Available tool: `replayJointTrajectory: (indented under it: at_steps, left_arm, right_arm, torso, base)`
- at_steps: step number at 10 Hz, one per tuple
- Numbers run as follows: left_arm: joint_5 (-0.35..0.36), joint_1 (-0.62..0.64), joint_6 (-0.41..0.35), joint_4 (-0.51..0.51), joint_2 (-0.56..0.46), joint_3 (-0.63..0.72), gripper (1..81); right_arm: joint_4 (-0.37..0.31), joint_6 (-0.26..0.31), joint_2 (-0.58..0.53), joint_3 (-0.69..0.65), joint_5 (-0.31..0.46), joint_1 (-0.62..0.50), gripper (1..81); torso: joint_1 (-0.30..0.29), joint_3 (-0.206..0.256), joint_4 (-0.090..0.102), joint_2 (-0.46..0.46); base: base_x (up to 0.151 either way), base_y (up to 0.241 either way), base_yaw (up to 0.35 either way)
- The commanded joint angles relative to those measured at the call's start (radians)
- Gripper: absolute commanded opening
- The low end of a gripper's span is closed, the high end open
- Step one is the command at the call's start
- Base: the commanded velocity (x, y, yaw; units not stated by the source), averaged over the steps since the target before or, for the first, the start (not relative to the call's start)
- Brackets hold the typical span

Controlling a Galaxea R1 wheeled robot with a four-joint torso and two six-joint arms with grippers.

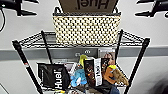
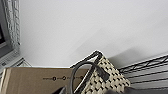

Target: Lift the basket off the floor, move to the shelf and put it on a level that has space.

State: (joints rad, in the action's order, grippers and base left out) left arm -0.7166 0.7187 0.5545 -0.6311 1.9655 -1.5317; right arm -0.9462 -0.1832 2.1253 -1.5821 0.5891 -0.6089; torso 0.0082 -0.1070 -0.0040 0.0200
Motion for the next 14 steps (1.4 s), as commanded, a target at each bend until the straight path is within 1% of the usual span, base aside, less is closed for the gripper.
replayJointTrajectory:
  at_steps: [1, 2, 4, 6, 7, 8, 9, 11, 12, 14]
  left_arm:
    - [-0.081, 0.115, -0.062, 0.013, -0.061, -0.002, 81.1]
    - [-0.098, 0.103, -0.076, 0.031, -0.079, -0.008, 81.1]
    - [-0.136, 0.08, -0.076, 0.089, -0.124, -0.012, 81.1]
    - [-0.161, 0.025, -0.079, 0.143, -0.192, -0.007, 81.1]
    - [-0.161, -0.02, -0.08, 0.172, -0.224, -0.007, 81.1]
    - [-0.161, -0.045, -0.088, 0.179, -0.252, -0.007, 81.1]
    - [-0.161, -0.054, -0.103, 0.183, -0.279, -0.012, 81.1]
    - [-0.165, -0.055, -0.11, 0.211, -0.322, -0.013, 81.1]
    - [-0.179, -0.074, -0.113, 0.223, -0.342, -0.015, 81.1]
    - [-0.178, -0.123, -0.129, 0.244, -0.379, -0.015, 81.1]
  right_arm:
    - [0.023, -0.001, -0.092, 0.027, 0.08, -0.107, 81.1]
    - [0.043, 0.001, -0.129, 0.025, 0.09, -0.093, 81.1]
    - [0.072, 0.001, -0.173, 0.024, 0.13, -0.067, 81.1]
    - [0.112, 0.001, -0.218, 0.015, 0.162, -0.033, 81.1]
    - [0.13, 0.002, -0.239, 0.01, 0.167, 0.005, 81.1]
    - [0.147, 0.002, -0.247, 0.01, 0.167, 0.039, 81.1]
    - [0.159, 0.014, -0.265, 0.007, 0.167, 0.077, 81.1]
    - [0.161, 0.034, -0.295, -0.011, 0.178, 0.121, 81.1]
    - [0.161, 0.05, -0.302, -0.024, 0.184, 0.154, 81.1]
    - [0.164, 0.079, -0.319, -0.033, 0.182, 0.252, 81.1]
  torso:
    - [0.0, 0.0, 0.0, 0.0]
    - [0.0, 0.0, 0.0, 0.0]
    - [0.0, 0.0, 0.0, 0.0]
    - [0.0, 0.0, 0.0, 0.0]
    - [0.0, 0.0, 0.0, 0.0]
    - [0.0, 0.0, 0.0, 0.0]
    - [0.0, 0.0, 0.0, 0.0]
    - [0.0, 0.0, 0.0, 0.0]
    - [0.0, 0.0, 0.0, 0.0]
    - [0.0, 0.0, 0.0, 0.0]
  base:
    - [0.0, 0.0, 0.0]
    - [0.0, 0.0, 0.0]
    - [0.0, 0.0, 0.0]
    - [0.0, 0.0, 0.0]
    - [0.0, 0.0, 0.0]
    - [0.0, 0.0, 0.0]
    - [0.0, 0.0, 0.0]
    - [0.0, 0.0, 0.0]
    - [0.0, 0.0, 0.0]
    - [0.0, 0.0, 0.0]
